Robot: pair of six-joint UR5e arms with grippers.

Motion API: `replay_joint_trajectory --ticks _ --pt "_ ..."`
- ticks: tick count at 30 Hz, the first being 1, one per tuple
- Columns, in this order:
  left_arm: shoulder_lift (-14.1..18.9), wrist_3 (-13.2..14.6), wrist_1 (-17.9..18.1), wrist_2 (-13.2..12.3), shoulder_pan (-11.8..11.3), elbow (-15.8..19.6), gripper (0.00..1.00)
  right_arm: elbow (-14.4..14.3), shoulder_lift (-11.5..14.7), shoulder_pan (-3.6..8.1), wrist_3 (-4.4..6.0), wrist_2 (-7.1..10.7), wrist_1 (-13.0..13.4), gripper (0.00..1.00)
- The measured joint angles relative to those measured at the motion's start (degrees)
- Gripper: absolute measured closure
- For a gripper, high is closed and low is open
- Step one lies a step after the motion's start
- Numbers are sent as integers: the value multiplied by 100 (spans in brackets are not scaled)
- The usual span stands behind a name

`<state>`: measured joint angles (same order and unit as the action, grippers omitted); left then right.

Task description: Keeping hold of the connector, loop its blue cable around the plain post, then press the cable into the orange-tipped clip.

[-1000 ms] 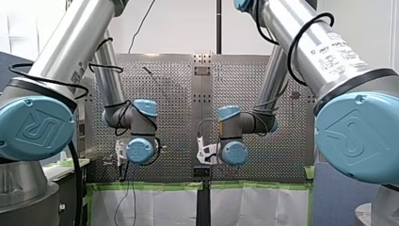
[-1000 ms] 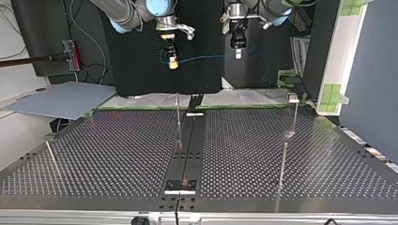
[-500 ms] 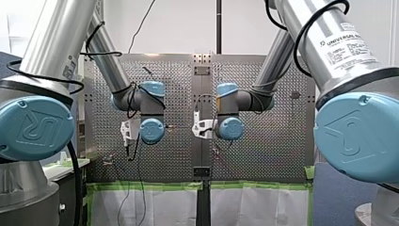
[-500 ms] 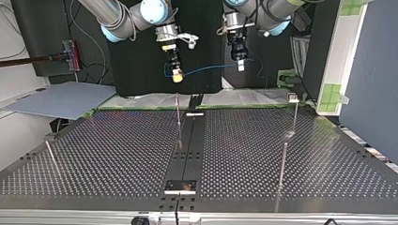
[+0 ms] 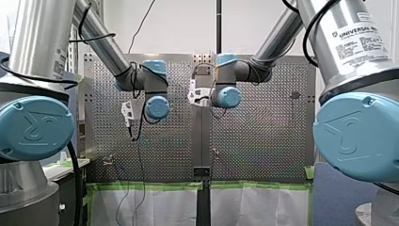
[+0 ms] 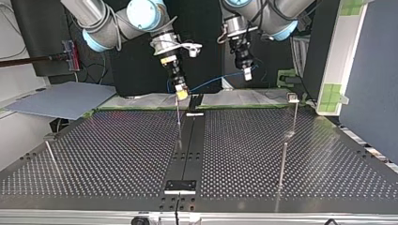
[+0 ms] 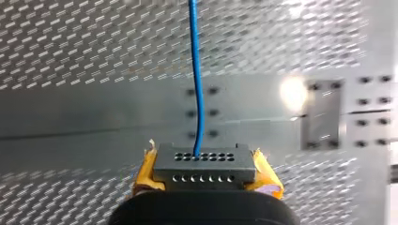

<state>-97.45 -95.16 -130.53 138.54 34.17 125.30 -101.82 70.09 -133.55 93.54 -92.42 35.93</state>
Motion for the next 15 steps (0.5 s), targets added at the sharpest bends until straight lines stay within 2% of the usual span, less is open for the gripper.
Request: replay_joint_trajectory --ticks 8,15 --pt "453 55 -456 205 -77 -436 100 460 459 33 40 94 -424 100" --pt "841 92 -843 243 -196 -825 100 743 832 107 96 163 -531 100"
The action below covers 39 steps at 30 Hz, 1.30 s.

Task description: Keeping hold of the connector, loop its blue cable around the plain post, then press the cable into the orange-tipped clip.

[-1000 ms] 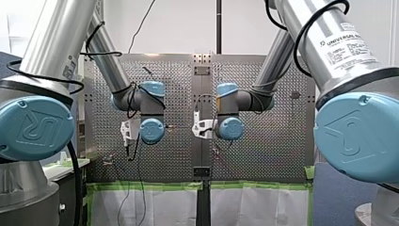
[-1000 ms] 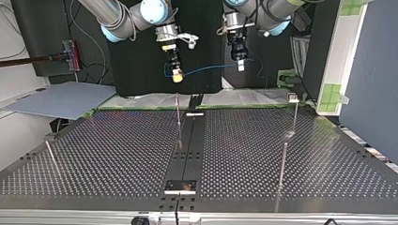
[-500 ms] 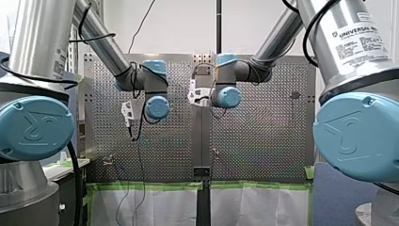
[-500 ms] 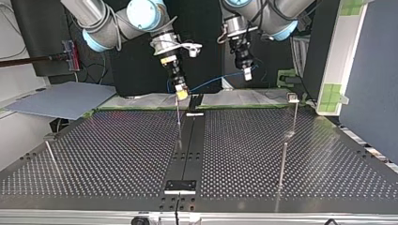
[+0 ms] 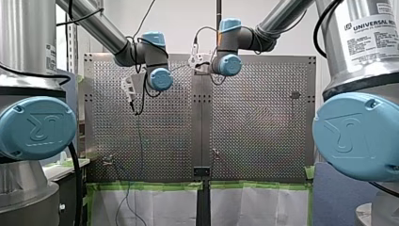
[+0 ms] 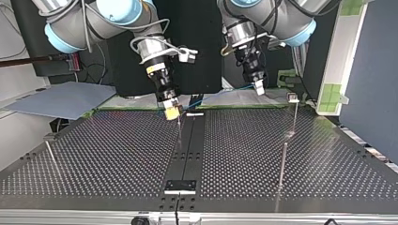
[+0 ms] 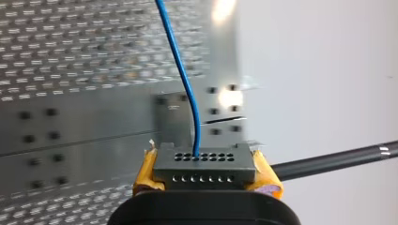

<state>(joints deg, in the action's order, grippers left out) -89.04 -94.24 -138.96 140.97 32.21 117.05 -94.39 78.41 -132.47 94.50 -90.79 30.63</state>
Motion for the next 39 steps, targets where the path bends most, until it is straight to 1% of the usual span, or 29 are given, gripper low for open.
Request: replay_joint_trajectory --ticks 2,4,8,10,14,17,19,24,29,33,39 --pt "92 26 -91 7 -42 -91 100 26 97 26 26 24 -13 100" --pt "205 49 -204 10 -94 -206 100 38 141 49 45 36 -17 100" --pt "429 86 -427 11 -211 -429 100 48 158 108 77 55 -19 100" --pt "561 118 -560 -25 -311 -561 100 57 151 130 85 58 -21 100" --pt "792 136 -791 -188 -523 -792 100 77 70 190 114 69 -27 100" --pt "958 145 -968 -354 -698 -970 100 98 -25 213 122 93 -29 100" --pt "1013 148 -1095 -477 -823 -1096 100 128 -87 220 124 104 -27 100" --pt "1010 162 -1397 -776 -1122 -1265 100 288 -222 224 142 144 -24 100" --pt "945 168 -1662 -1043 -1390 -1394 100 502 -278 227 230 226 -29 100" --pt "776 157 -1882 -1264 -1611 -1582 100 679 -303 233 287 281 -32 100" --pt "454 136 -2187 -1595 -1942 -1908 100 913 -319 237 323 334 -30 100"
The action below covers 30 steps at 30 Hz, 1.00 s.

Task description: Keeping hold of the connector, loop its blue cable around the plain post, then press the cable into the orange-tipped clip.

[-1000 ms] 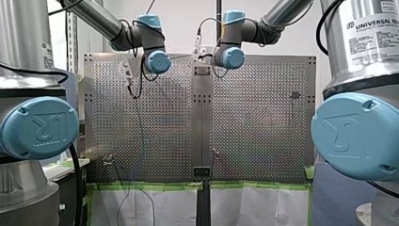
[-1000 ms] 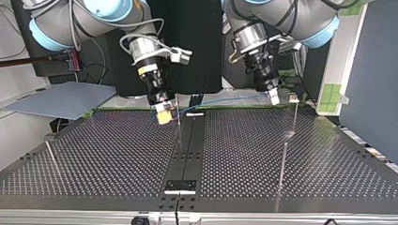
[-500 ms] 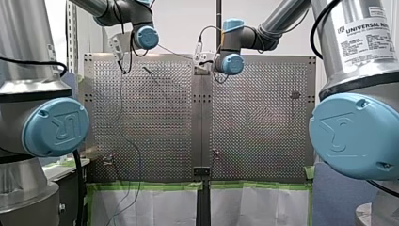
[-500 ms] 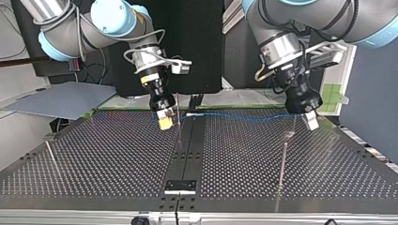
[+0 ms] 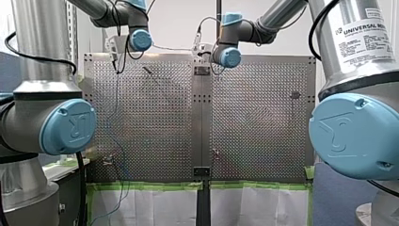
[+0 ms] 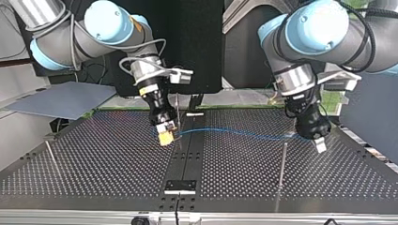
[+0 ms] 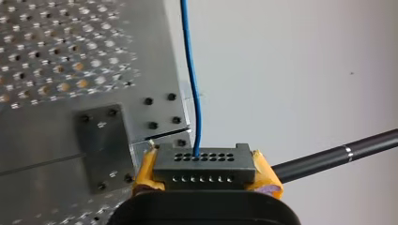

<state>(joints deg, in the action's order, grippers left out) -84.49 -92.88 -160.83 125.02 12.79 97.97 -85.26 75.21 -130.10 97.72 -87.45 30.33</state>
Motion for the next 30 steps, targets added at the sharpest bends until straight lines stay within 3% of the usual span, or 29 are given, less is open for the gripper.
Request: replay_joint_trajectory --ticks 7,21,30 --pt "-291 -158 -22 -290 -347 -312 100 122 -93 13 9 25 -3 100" --pt "-697 -462 127 -1032 -1094 -363 100 252 -458 30 5 26 15 100" --pt "-1236 -564 330 -1360 -1239 -360 100 310 -795 47 -17 30 100 100"
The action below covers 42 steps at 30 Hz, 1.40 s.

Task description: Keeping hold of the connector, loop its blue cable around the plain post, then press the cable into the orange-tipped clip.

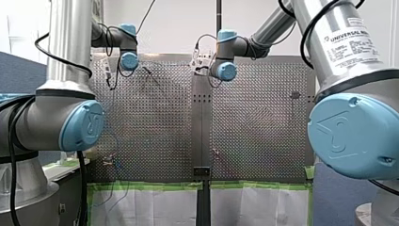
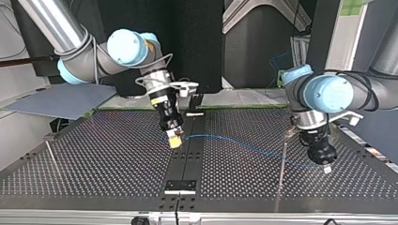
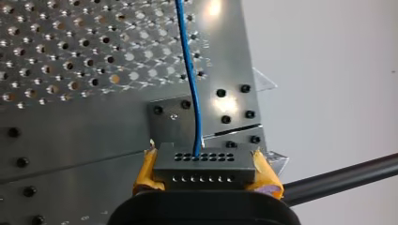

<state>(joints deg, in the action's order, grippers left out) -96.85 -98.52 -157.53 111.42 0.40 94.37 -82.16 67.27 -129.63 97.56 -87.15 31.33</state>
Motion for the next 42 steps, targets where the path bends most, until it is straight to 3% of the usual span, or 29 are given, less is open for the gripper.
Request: replay_joint_trajectory --ticks 6,13,22,30,32,33,34,39,40,42 --pt "-234 -21 71 -141 -10 14 100 42 -122 53 2 20 50 100" --pt "-288 -83 165 -186 -26 49 100 56 -240 115 1 41 79 100" --pt "-528 -166 232 -373 -41 51 100 96 -415 146 -3 390 178 100" --pt "-660 -438 353 -616 -57 53 100 106 -635 167 -17 624 231 100" --pt "-715 -482 369 -705 -56 53 80 107 -700 162 -26 644 229 100" --pt "-748 -506 364 -752 -54 53 80 107 -722 158 -30 651 226 100" --pt "-767 -520 353 -779 -51 53 73 107 -739 156 -34 656 224 100" --pt "-808 -557 301 -845 -27 61 73 107 -788 148 -48 669 211 100" --pt "-809 -559 298 -848 -24 61 46 107 -796 147 -48 670 210 100" --pt "-810 -569 277 -837 -28 57 43 107 -829 145 -50 670 206 100"
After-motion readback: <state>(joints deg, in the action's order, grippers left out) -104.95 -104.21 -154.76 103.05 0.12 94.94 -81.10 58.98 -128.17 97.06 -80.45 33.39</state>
